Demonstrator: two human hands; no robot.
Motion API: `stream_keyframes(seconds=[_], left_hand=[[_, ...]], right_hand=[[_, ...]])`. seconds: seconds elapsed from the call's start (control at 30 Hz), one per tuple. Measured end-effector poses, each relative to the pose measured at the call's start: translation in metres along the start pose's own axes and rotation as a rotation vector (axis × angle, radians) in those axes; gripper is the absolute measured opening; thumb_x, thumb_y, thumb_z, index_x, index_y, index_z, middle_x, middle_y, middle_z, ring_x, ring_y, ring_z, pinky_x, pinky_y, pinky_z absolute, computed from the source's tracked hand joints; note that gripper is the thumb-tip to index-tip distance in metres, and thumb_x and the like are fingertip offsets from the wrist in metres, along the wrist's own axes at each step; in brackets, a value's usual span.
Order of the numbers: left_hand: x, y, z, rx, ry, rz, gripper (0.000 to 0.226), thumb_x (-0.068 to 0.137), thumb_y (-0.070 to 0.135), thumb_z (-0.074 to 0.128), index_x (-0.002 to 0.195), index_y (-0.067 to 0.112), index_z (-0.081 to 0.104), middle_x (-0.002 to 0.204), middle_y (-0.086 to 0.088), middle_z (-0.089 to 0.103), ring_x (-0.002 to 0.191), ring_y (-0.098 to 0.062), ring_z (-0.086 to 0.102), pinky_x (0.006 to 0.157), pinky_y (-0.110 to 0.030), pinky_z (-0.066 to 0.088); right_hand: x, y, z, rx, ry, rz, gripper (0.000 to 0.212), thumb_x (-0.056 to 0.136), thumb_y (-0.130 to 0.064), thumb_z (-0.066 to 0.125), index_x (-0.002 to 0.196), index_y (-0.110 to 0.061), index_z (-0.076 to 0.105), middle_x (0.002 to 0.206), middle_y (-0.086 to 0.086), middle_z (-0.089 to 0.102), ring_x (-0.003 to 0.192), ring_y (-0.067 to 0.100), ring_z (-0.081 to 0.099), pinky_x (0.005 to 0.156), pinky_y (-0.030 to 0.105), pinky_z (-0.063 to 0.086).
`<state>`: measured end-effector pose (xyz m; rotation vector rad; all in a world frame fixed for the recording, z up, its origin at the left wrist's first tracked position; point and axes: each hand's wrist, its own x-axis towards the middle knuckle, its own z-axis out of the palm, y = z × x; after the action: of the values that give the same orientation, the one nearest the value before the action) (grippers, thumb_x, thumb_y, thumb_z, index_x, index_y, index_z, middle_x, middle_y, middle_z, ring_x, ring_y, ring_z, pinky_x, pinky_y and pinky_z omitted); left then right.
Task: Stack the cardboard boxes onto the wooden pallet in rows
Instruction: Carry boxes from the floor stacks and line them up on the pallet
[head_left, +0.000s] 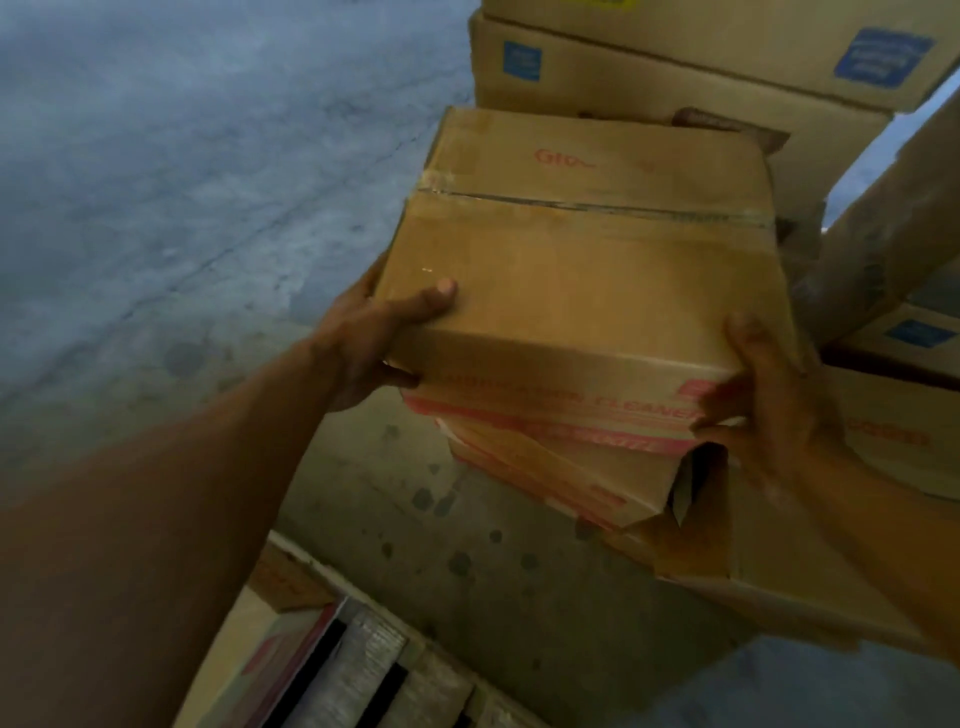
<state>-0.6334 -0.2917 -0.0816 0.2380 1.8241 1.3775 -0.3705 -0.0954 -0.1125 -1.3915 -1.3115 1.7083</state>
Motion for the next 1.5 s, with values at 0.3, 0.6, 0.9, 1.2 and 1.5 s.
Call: stream_keyframes(seconds=[0.3, 0.6, 0.9, 1.2, 1.5], left_hand=[[-0.089, -0.032, 0.007, -0.115, 0.238, 0.115, 0.096, 0.054, 0.058, 0.089, 0.139, 0.049, 0.046, 0.130, 0.005, 0.065, 0.112, -0.032, 0.065, 0.081, -0.062, 0.055], [-0.191, -0.095, 0.019, -0.207, 0.422, 0.180, 0.076, 0.063, 0.050, 0.086, 0.130, 0.057, 0.050, 0.125, 0.001, 0.066, 0.106, -0.035, 0.067, 0.080, -0.060, 0.057], [-0.353, -0.213, 0.092, -0.306, 0.591, 0.319, 0.074, 0.057, 0.049, 0.092, 0.121, 0.062, 0.056, 0.110, 0.001, 0.074, 0.084, -0.034, 0.075, 0.063, -0.055, 0.059], [-0.549, -0.394, 0.182, -0.396, 0.978, 0.168, 0.054, 0.075, 0.057, 0.078, 0.122, 0.067, 0.052, 0.125, 0.015, 0.061, 0.109, -0.022, 0.061, 0.064, -0.049, 0.061], [-0.641, -0.533, 0.262, -0.602, 1.017, 0.039, 0.062, 0.083, 0.041, 0.077, 0.137, 0.050, 0.048, 0.126, 0.014, 0.066, 0.111, -0.020, 0.068, 0.072, -0.053, 0.060]], right_hand=[[-0.003, -0.021, -0.007, 0.035, -0.272, -0.018, 0.058, 0.068, -0.058, 0.084, 0.120, -0.050, 0.057, 0.124, -0.009, 0.066, 0.112, 0.022, 0.065, 0.077, 0.051, 0.060], [-0.053, -0.002, -0.023, -0.069, -0.491, -0.077, 0.076, 0.058, -0.065, 0.083, 0.126, -0.050, 0.053, 0.121, -0.011, 0.064, 0.113, 0.021, 0.063, 0.084, 0.051, 0.059], [-0.134, 0.052, -0.131, -0.103, -0.757, -0.230, 0.071, 0.081, -0.057, 0.072, 0.144, -0.053, 0.040, 0.123, -0.012, 0.066, 0.089, 0.006, 0.073, 0.061, 0.037, 0.061], [-0.256, 0.186, -0.234, -0.209, -0.931, -0.136, 0.064, 0.061, -0.066, 0.083, 0.119, -0.067, 0.055, 0.124, -0.011, 0.065, 0.100, 0.027, 0.071, 0.065, 0.048, 0.062], [-0.293, 0.313, -0.293, -0.341, -1.070, -0.004, 0.071, 0.064, -0.058, 0.086, 0.129, -0.056, 0.058, 0.107, -0.013, 0.074, 0.081, 0.020, 0.076, 0.061, 0.056, 0.060]])
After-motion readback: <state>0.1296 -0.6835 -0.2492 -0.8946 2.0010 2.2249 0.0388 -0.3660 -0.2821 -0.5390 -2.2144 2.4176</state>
